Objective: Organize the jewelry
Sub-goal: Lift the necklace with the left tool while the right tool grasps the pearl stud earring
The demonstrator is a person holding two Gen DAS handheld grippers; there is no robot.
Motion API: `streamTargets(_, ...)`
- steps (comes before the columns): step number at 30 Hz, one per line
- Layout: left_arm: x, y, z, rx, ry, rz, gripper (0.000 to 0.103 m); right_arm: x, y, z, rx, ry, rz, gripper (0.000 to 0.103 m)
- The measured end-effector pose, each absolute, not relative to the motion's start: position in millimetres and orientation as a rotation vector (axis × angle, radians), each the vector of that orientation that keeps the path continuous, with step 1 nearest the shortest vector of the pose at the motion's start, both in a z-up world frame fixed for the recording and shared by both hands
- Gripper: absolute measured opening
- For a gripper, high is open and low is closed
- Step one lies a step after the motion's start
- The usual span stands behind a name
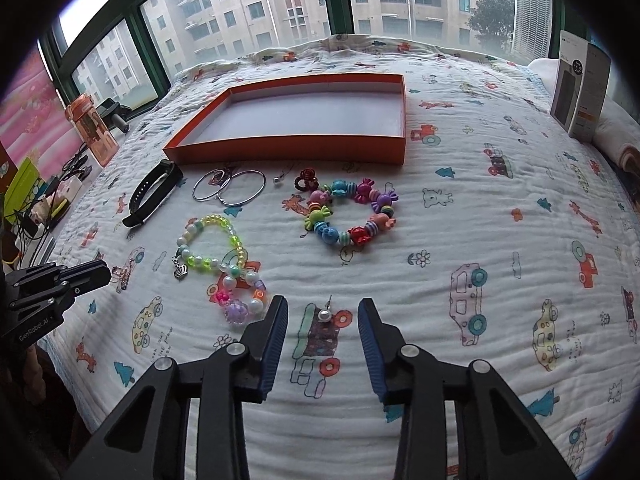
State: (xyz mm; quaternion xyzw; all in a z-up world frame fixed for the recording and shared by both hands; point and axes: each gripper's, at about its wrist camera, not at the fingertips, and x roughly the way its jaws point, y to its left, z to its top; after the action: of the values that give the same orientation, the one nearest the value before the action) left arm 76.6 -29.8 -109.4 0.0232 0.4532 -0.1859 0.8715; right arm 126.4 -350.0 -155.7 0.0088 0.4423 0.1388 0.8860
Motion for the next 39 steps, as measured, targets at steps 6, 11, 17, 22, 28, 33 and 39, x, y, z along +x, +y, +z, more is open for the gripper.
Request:
streamTargets(6, 80, -27, -110, 0.041, 0.951, -0.382, 0.011, 128, -349, -157, -0.021, 0.943, 0.333, 0.039)
streamTargets(11, 84, -27, -114, 0.03, 0.961, -0.38, 0.011, 128, -348, -161, -0.014, 0.974, 0.347, 0.039)
streamTargets(17, 83, -31, -118, 0.039, 0.966, -0.379, 0.011, 129, -344, -161, 0.091, 0.991, 0.363, 0.039)
streamTargets(22, 83, -29, -118, 0.039, 0.965, -0.372, 0.011, 128, -342, -160, 0.099, 0.977, 0.365, 0.039)
streamTargets(28, 84, -26, -118, 0.032, 0.966, -0.367, 0.011, 129, -346, -159, -0.022, 0.952, 0.371, 0.039)
streamTargets(33, 83, -27, -118, 0.036, 0.97, -0.366, 0.011, 132, -347, -160, -0.117, 0.96, 0.467, 0.039)
streamTargets(39, 84, -28, -117, 0.03, 0.975, -0.352, 0.011, 137, -347, -160, -0.22, 0.953, 0.588, 0.039)
